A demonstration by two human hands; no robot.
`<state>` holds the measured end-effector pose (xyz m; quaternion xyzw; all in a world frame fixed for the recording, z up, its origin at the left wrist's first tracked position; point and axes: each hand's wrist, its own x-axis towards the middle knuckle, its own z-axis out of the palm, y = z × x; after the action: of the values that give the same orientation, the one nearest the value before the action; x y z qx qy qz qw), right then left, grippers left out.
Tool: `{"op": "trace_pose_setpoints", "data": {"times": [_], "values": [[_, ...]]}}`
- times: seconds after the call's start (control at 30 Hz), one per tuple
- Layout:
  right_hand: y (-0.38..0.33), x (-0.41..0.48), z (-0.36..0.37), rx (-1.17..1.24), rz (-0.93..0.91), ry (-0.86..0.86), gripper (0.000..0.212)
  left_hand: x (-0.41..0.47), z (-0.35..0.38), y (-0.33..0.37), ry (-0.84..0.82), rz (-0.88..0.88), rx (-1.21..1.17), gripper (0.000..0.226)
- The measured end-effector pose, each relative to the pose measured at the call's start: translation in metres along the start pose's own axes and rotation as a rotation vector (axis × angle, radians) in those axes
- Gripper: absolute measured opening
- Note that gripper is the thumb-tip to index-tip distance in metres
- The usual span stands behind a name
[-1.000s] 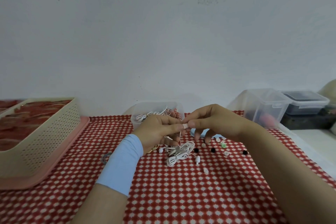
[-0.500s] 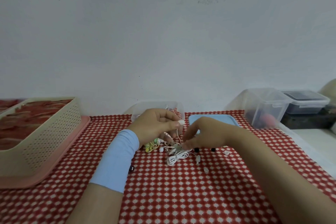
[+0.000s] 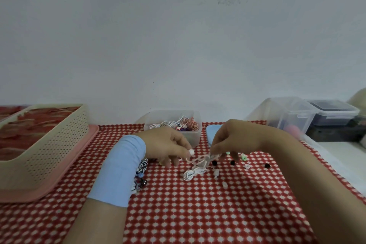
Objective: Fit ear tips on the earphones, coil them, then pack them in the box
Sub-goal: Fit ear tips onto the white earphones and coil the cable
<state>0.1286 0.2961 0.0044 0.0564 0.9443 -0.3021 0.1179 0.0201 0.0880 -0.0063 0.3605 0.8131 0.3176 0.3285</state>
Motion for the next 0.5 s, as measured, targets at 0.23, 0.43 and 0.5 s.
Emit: {"op": "trace_pose_setpoints", "data": {"times": [0.23,0.43,0.5], "values": [[0.004,-0.007,-0.007,0.039,0.056,-0.226,0.033,0.000,0.007,0.008,-0.171,-0.150,0.363,0.020],[0.028,0.008,-0.001,-0.047,0.048,0.109,0.011,0.021,0.023,0.008,0.182,0.020,0.311,0.013],[0.033,0.014,0.004,-0.144,0.081,0.131,0.017,0.031,0.033,0.007,0.263,0.090,0.308,0.009]]}}
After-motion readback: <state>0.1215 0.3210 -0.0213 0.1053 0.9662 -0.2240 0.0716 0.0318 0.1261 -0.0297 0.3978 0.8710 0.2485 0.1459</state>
